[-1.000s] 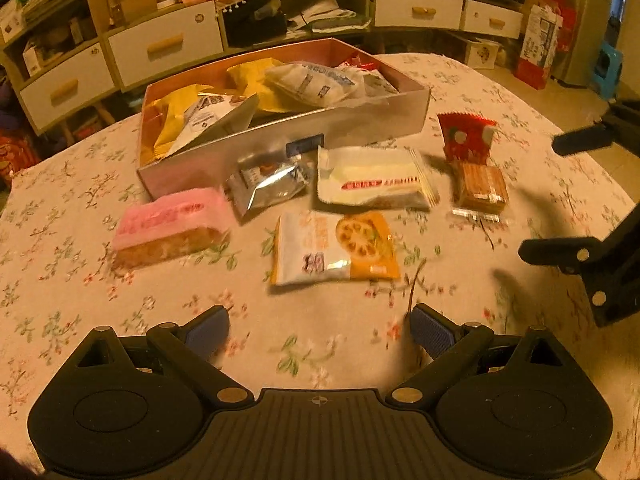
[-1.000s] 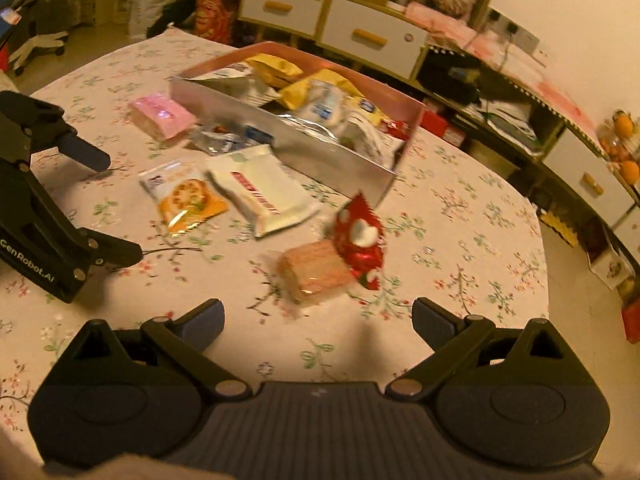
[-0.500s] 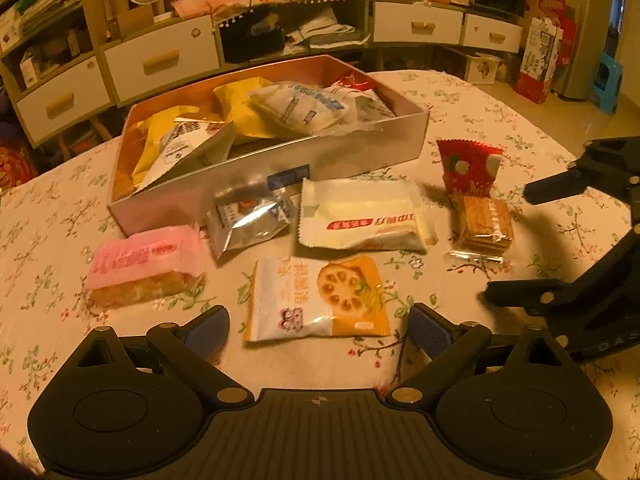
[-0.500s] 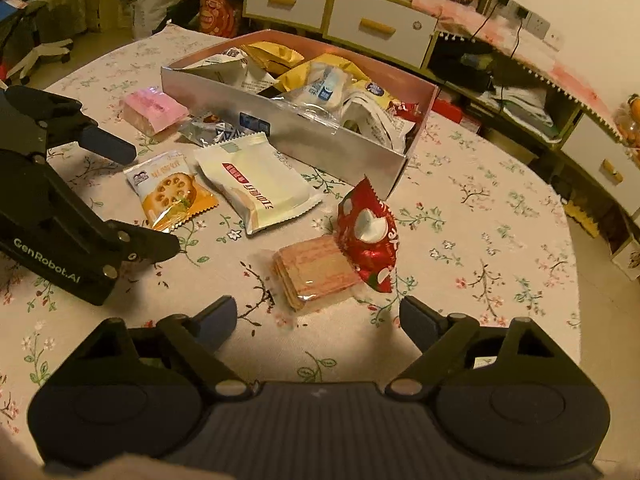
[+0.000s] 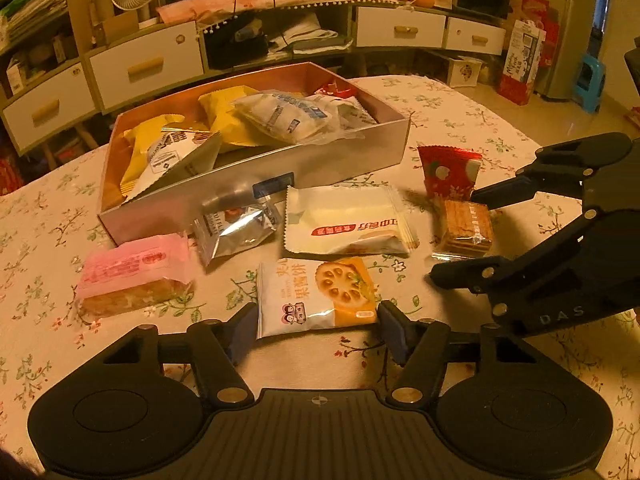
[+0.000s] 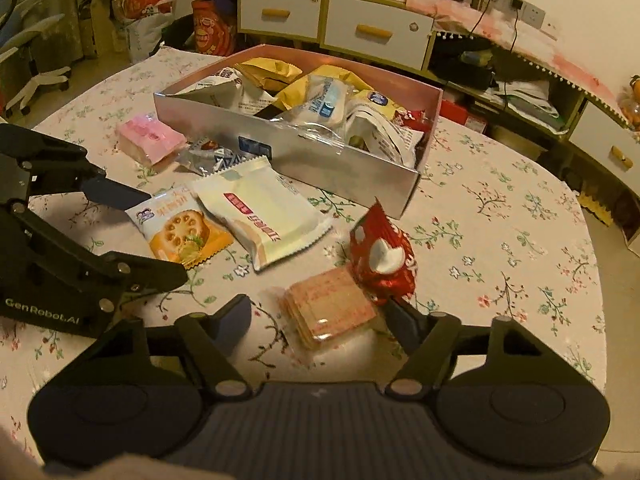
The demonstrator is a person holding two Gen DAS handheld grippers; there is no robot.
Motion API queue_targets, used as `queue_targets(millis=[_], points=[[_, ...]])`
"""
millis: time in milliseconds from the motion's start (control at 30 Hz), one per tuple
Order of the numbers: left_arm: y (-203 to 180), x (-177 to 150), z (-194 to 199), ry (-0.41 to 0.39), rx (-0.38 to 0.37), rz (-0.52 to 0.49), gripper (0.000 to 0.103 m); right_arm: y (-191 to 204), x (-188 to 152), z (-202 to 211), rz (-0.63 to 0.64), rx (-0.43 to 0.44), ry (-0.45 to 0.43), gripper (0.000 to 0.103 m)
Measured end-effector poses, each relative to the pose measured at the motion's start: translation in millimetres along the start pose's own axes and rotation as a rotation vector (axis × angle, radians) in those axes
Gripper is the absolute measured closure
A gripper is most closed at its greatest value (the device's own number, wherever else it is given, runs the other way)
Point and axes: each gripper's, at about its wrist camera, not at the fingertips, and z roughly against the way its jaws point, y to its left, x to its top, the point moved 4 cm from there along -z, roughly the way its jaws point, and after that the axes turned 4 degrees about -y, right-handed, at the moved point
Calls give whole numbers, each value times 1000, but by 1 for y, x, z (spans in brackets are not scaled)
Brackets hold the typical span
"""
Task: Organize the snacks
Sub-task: 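Close the left gripper on the lotus-biscuit packet while the right gripper closes on the wafer cookie, then carry both packets over the pink box and open both grippers inside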
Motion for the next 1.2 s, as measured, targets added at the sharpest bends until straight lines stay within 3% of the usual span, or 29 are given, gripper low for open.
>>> queue_targets(millis=[133,267,733,1200], points=[[5,-1,3,9,9,6,41,2,3,0,-3,17,-1,52],[11,-3,5,15,14,21,41,7,4,1,7,31,3,61],[18,-1,13,19,27,20,42,30,12,7,97,51,20,63],[29,17,32,-20,34,27,42,38,40,24,105,48,-53,63]])
